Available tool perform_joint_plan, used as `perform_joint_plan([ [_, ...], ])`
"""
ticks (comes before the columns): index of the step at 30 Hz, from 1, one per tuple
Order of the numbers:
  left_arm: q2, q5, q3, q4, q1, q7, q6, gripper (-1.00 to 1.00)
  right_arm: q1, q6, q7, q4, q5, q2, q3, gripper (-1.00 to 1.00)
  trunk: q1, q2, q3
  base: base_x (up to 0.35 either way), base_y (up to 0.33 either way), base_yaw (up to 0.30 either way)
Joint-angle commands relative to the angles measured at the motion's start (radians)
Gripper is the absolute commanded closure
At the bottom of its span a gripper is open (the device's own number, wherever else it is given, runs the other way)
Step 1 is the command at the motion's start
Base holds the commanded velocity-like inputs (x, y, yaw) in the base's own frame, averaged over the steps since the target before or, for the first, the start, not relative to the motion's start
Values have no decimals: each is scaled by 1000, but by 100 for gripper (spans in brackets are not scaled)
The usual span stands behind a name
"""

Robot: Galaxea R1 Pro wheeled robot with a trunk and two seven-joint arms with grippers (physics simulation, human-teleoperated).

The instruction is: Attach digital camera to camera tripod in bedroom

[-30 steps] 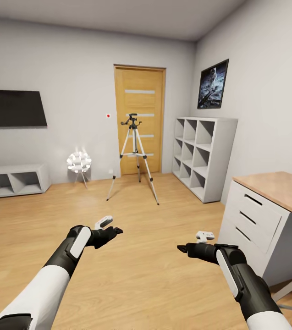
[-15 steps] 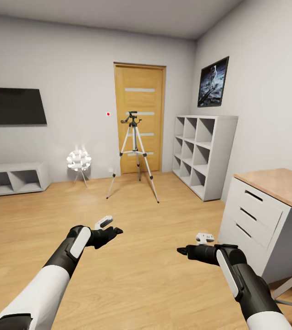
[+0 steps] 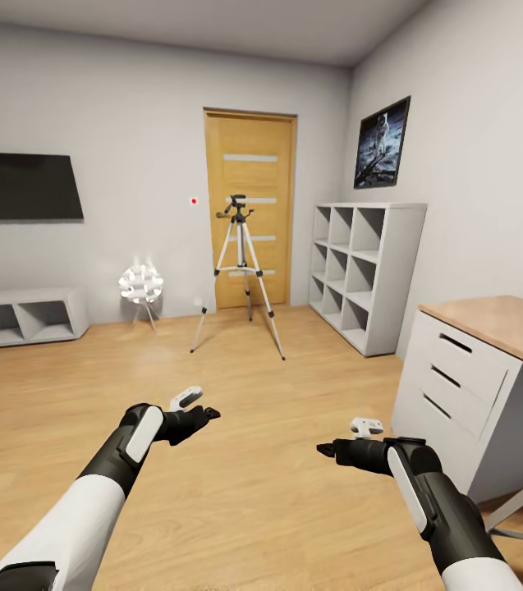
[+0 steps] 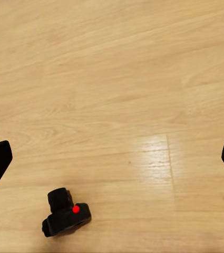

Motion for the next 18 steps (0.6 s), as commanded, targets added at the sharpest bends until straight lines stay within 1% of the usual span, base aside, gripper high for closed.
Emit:
perform_joint_plan([
  [1,-1,7,5,-1,-1,5,6,-100,-1,6,-1,-1,-7,0,-1,-100,4,-8,-4,0,0,0],
  [18,-1,5,4,3,-1,5,6,-100,-1,5,-1,-1,-7,1,-1,-100,69,-127,-58,0,0,0],
])
